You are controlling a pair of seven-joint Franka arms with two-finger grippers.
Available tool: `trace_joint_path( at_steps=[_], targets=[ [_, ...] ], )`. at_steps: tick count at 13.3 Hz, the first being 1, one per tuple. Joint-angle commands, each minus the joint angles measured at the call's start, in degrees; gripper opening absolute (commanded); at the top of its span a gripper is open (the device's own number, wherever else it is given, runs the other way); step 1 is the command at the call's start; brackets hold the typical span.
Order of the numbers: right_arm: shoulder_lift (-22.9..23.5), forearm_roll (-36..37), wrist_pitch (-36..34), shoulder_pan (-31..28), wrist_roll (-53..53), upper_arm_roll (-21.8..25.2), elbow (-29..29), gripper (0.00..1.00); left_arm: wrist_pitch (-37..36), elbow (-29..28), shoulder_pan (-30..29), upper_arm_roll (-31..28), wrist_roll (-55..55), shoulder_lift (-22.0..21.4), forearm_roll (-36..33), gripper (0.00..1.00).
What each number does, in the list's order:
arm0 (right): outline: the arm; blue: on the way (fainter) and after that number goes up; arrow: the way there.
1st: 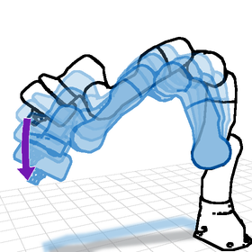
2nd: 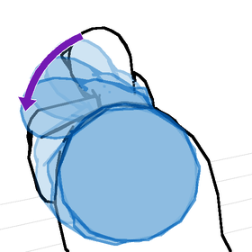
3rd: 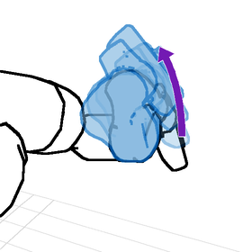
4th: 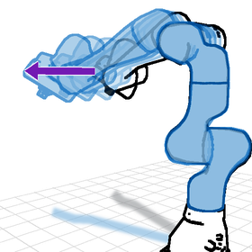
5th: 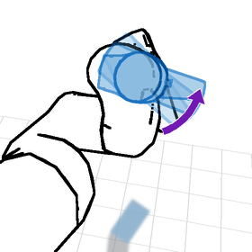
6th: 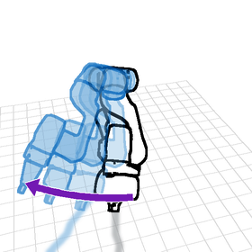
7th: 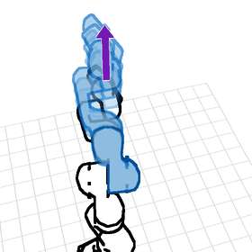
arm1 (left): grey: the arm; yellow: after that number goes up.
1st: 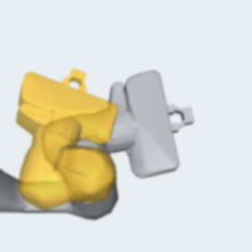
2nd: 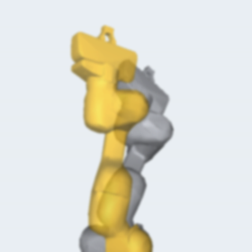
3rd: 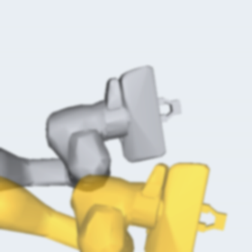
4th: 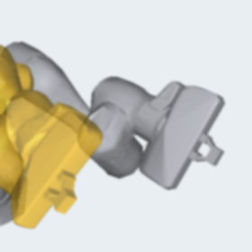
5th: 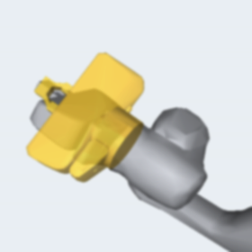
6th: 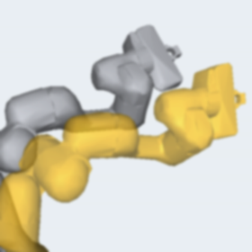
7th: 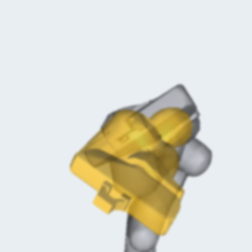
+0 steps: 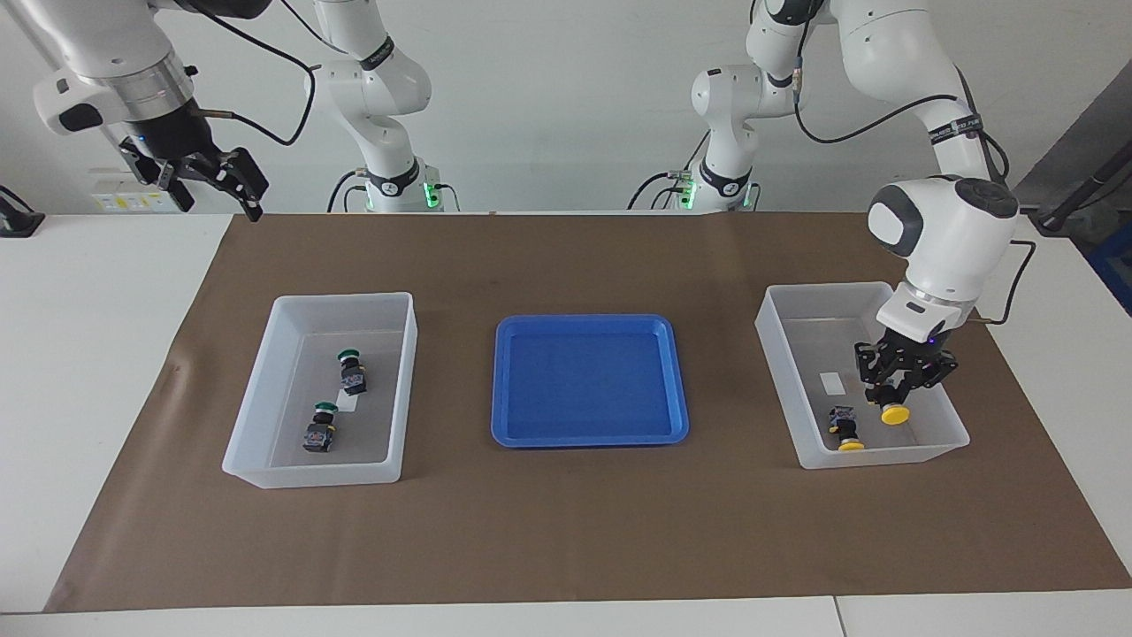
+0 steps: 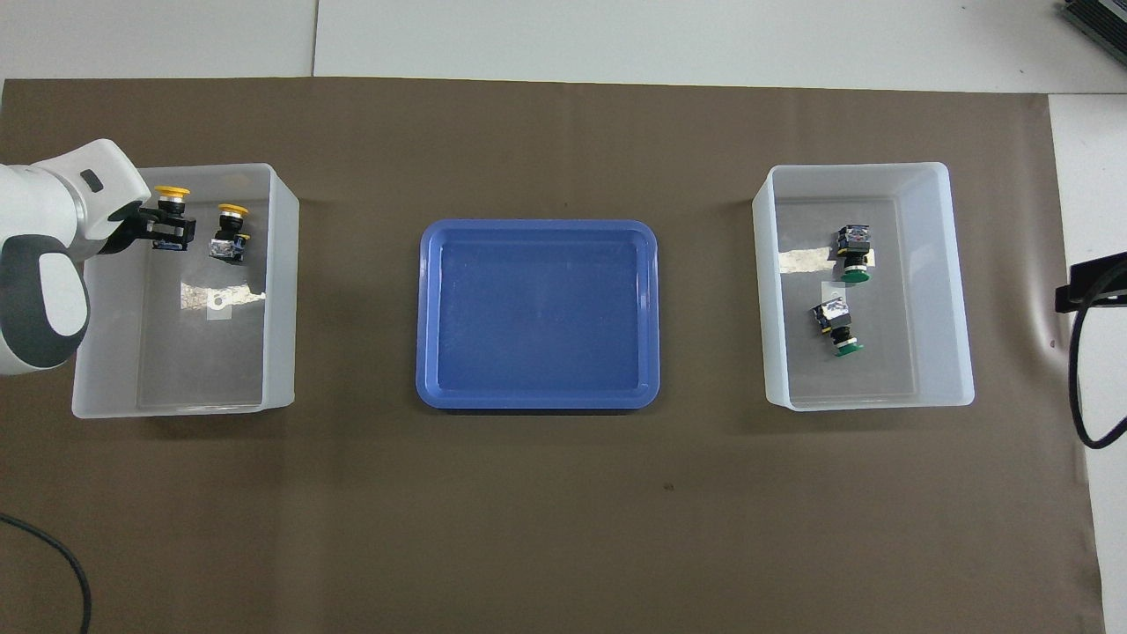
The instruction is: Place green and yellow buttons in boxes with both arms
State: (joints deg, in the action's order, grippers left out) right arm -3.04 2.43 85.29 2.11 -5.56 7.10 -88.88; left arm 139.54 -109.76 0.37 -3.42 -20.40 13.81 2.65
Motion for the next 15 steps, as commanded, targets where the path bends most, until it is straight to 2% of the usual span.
trace_joint_path(
  at_steps=[1, 4, 7, 9, 12, 14, 15],
  targets=[
    [-1.6, -1.3, -0.1, -0.3, 1.5, -0.1, -1.7, 1.00, 2.3, -1.5, -1.1, 0.2, -3.3, 1.1, 1.0, 0.00],
    [-1.6, -1.3, -0.1, -0.3, 1.5, -0.1, -1.7, 1.00, 4.3, -1.9, -1.2, 0.2, -4.9, 3.2, 1.0, 0.00],
    [-1.6, -1.3, -0.3, 0.1, 1.8, -0.1, -1.7, 1.00, 9.4, -1.9, -1.2, 0.2, -4.4, 5.4, 1.0, 0.02],
    [-1.6, -1.4, -0.3, 0.6, 1.6, -0.1, -1.7, 1.00, 10.9, -1.9, -1.3, 0.2, -4.2, 6.1, 1.0, 0.29],
    [-1.6, -4.2, 0.3, 0.6, 1.7, 0.2, -1.7, 1.00, 11.9, -1.8, -1.3, 0.2, -4.3, 6.2, 1.0, 0.57],
    [-1.0, -4.5, 0.4, 0.8, 3.4, 0.3, -1.7, 1.00, 11.9, -1.8, -1.2, 0.2, -4.4, 6.2, 1.0, 0.93],
    [-0.8, -4.5, 0.4, 0.6, 4.8, 0.3, -1.7, 1.00, 11.9, -1.6, -1.2, 0.2, -4.4, 6.2, 1.0, 1.00]
  ],
)
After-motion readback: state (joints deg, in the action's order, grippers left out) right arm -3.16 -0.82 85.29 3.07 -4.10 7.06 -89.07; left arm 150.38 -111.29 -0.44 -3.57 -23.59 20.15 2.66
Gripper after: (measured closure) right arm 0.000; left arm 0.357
